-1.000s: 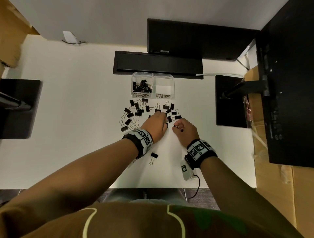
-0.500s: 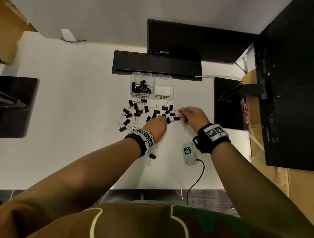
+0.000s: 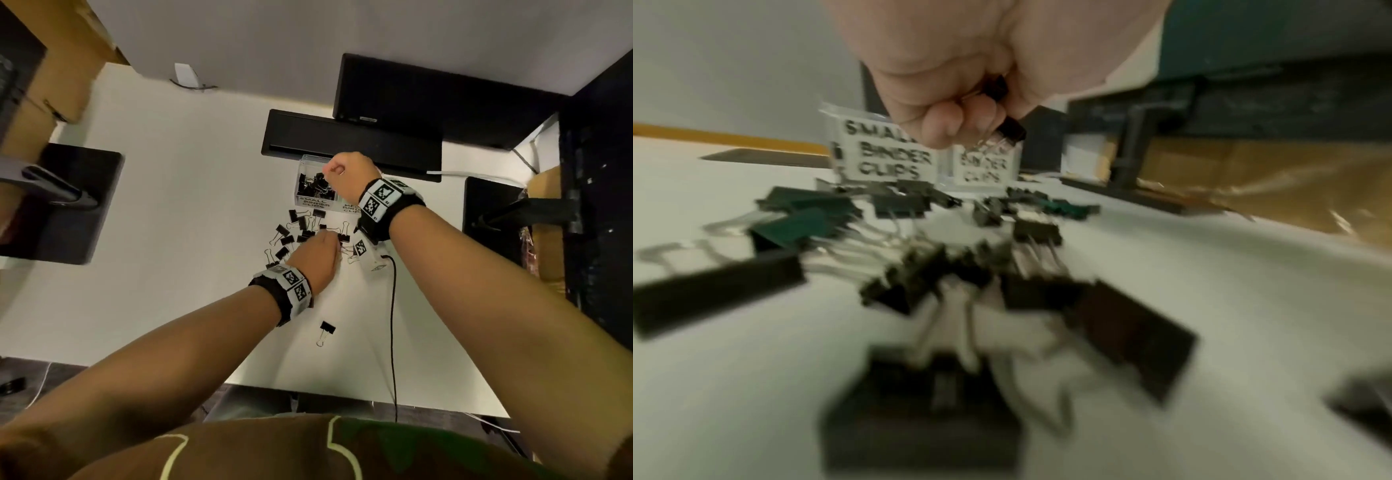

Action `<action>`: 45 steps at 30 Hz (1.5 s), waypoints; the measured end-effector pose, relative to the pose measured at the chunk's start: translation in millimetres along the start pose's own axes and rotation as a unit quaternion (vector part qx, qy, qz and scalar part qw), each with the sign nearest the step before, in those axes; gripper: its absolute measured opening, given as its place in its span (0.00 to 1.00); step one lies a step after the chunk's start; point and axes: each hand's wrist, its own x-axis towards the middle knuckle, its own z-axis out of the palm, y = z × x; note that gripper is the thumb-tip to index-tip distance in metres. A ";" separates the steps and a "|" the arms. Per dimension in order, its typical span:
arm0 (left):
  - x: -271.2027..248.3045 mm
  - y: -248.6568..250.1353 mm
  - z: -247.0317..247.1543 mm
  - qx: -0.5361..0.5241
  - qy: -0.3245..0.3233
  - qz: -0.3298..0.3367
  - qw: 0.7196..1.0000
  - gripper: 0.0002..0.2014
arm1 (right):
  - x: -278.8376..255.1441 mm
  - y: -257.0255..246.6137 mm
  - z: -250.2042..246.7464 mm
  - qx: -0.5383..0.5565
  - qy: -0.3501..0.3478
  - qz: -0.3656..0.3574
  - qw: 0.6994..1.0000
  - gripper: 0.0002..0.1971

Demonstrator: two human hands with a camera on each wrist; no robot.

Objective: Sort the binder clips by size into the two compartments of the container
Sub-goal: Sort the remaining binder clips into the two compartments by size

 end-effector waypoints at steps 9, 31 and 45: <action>60.1 -27.2 -81.2 -0.100 0.173 -0.105 0.974 0.12 | 7.2 -5.5 14.5 -0.136 -0.054 -0.049 0.988 0.13; 78.1 -17.2 -57.9 0.126 0.104 0.073 0.984 0.11 | -116.6 126.4 37.3 0.024 0.051 0.132 0.990 0.06; 19.4 4.8 17.5 0.134 -0.096 0.110 0.980 0.18 | -104.7 116.5 33.6 0.024 0.058 0.095 0.994 0.10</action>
